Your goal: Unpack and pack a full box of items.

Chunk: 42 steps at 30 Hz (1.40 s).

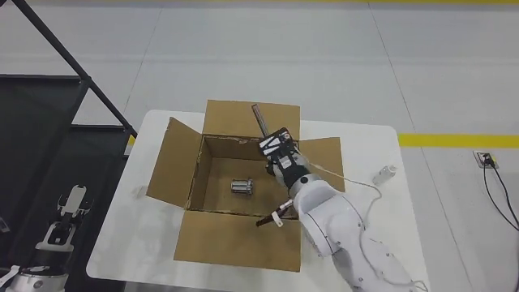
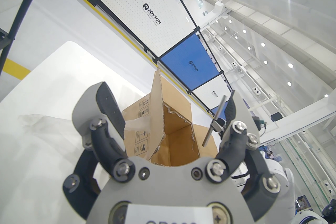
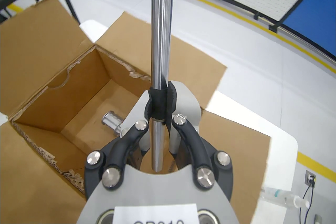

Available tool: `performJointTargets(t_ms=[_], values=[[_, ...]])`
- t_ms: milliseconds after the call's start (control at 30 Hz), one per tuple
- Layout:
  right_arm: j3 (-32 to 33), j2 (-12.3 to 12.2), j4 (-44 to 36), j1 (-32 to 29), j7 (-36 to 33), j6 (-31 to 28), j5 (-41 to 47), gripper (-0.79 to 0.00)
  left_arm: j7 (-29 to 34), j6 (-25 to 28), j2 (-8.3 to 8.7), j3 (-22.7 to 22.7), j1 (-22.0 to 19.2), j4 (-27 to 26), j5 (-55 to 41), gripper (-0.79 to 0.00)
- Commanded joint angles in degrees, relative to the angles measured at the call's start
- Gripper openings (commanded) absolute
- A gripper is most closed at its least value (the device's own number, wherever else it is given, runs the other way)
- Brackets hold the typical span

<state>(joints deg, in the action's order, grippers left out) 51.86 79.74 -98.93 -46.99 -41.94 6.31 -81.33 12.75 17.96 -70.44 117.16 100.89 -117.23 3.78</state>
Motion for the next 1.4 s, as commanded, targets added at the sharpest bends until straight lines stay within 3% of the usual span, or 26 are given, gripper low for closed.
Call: performJointTargets(t_ms=[0,267,567,867,933,1000,1133,1367], values=[[-2.7,0.9,4.7,2.7,-0.9,-1.2,1.1,-0.785,0.0,0.0,0.00,0.0,0.0,0.0,0.0,0.000],[-10.3,4.3,20.9,11.2,-6.9,-5.5,1.7,-0.785,0.0,0.0,0.00,0.0,0.0,0.0,0.0,0.000],[-14.6,8.4,37.9,19.0,-14.9,-8.7,6.1,-0.785,0.0,0.0,0.00,0.0,0.0,0.0,0.0,0.000],[-17.5,12.8,50.2,23.8,-14.2,-9.4,10.0,-0.782,0.0,0.0,0.00,0.0,0.0,0.0,0.0,0.000],[-17.8,13.5,51.8,24.5,-13.8,-9.4,10.4,-0.634,0.0,0.0,0.00,0.0,0.0,0.0,0.0,0.000],[-18.0,14.2,53.2,25.1,-13.6,-9.5,10.7,-0.566,0.0,0.0,0.00,0.0,0.0,0.0,0.0,0.000],[-18.1,15.1,54.7,25.9,-13.0,-9.4,10.9,-0.508,0.0,0.0,0.00,0.0,0.0,0.0,0.0,0.000],[-16.3,15.1,52.4,25.5,-11.5,-8.8,9.9,-0.499,0.0,0.0,0.00,0.0,0.0,0.0,0.0,0.000]])
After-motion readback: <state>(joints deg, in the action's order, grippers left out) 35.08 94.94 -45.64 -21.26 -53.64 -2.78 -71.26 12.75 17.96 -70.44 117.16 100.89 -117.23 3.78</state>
